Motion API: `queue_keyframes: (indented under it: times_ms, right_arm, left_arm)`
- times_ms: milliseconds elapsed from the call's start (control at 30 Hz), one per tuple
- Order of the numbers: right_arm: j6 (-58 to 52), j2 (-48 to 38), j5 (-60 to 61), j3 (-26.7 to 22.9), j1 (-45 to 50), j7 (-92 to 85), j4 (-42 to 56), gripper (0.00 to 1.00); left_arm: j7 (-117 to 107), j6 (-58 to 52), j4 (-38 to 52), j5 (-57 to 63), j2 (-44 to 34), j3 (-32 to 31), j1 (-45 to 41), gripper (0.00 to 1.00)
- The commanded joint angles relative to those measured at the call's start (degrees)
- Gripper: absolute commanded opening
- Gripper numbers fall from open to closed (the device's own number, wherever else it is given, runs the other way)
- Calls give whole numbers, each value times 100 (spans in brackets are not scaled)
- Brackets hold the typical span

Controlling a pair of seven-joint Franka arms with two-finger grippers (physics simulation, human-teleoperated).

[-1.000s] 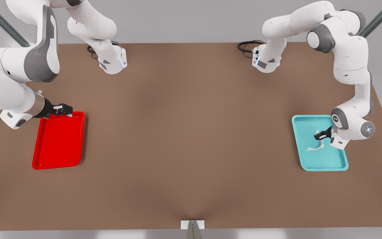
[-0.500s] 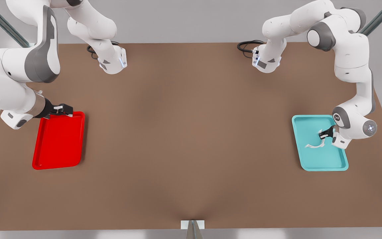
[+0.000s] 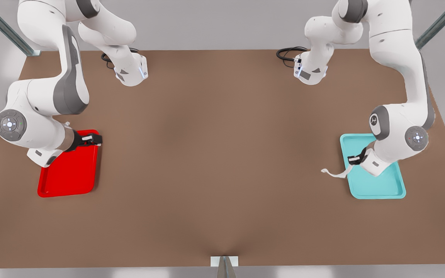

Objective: Take the drainage pipe clamp from the left arm, pass it to the right arm, and place it in the plate on the right side

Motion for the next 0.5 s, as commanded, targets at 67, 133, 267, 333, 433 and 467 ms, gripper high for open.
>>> queue_keyframes:
  times_ms: [67,133,267,333,433,467]
  right_arm:
    - [20,12,21,-15,-52,-202,72,100]
    - [20,170,30,-15,-52,-229,142,100]
    - [20,592,39,28,27,-1010,423,100]
    - [20,820,161,46,264,-1616,458,100]
    - [125,1278,531,46,958,-1863,766,100]
    - [266,1365,618,46,1213,-1863,775,100]
  left_arm:
    - [-236,-594,143,-230,-81,-229,-652,21]
    - [-1370,-575,381,-398,34,-801,-669,21]
    - [-3340,-575,1374,-398,587,-1030,-1408,21]
    - [-3612,-471,1532,-407,684,-1117,-1408,21]
    - [-4526,-496,2130,-433,1053,-1258,-1610,21]
    - [-4737,-496,2209,-495,1080,-1337,-1601,21]
